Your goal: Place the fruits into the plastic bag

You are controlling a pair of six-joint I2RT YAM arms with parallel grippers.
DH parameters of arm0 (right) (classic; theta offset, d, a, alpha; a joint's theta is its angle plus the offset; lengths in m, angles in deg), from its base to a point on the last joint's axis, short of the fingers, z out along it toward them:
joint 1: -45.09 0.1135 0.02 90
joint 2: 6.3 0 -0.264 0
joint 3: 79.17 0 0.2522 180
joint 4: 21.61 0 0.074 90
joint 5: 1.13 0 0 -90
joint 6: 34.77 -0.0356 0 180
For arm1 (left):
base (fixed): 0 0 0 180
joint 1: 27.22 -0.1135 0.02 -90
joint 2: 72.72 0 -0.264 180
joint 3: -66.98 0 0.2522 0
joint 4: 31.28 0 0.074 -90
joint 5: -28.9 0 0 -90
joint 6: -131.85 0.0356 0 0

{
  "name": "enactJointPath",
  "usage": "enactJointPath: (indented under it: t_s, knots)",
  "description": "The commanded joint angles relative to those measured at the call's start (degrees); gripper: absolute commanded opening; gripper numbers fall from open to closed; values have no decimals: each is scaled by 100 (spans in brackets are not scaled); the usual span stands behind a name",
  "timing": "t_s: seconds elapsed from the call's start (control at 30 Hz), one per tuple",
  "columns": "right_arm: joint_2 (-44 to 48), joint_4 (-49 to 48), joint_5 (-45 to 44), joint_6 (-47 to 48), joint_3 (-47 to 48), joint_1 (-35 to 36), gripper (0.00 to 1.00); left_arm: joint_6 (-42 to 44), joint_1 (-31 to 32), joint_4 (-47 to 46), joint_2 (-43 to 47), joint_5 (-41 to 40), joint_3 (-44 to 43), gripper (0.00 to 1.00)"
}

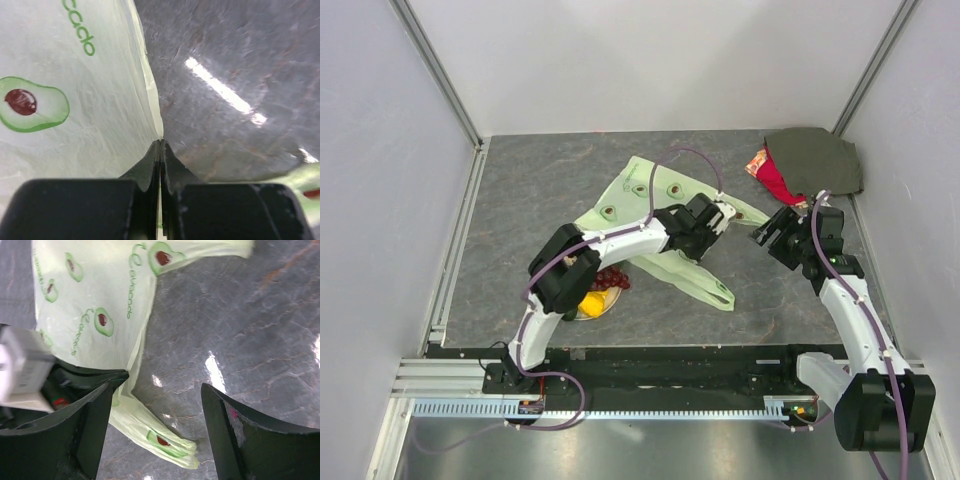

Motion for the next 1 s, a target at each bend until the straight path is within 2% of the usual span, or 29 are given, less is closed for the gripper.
enactJointPath:
  t_s: [0.0, 0.27, 0.5, 0.83, 0.97]
  knots:
    - [107, -571, 604, 110, -147, -18, 79, -777, -163, -484, 1048, 686, 30, 2]
    - [327, -703, 815, 84, -401, -18, 77, -1869, -673, -758, 1752, 1801, 373, 2]
    - [292, -580, 746, -21, -472, -18, 75, -2518, -814, -1074, 2042, 2233, 522, 2]
    - [37, -852, 956, -425, -569, 9, 82, -3284, -885, -1829, 2385, 2743, 645, 1]
    - [-16, -651, 746, -417, -525, 26, 84, -3495, -885, -2005, 2438, 2787, 558, 2]
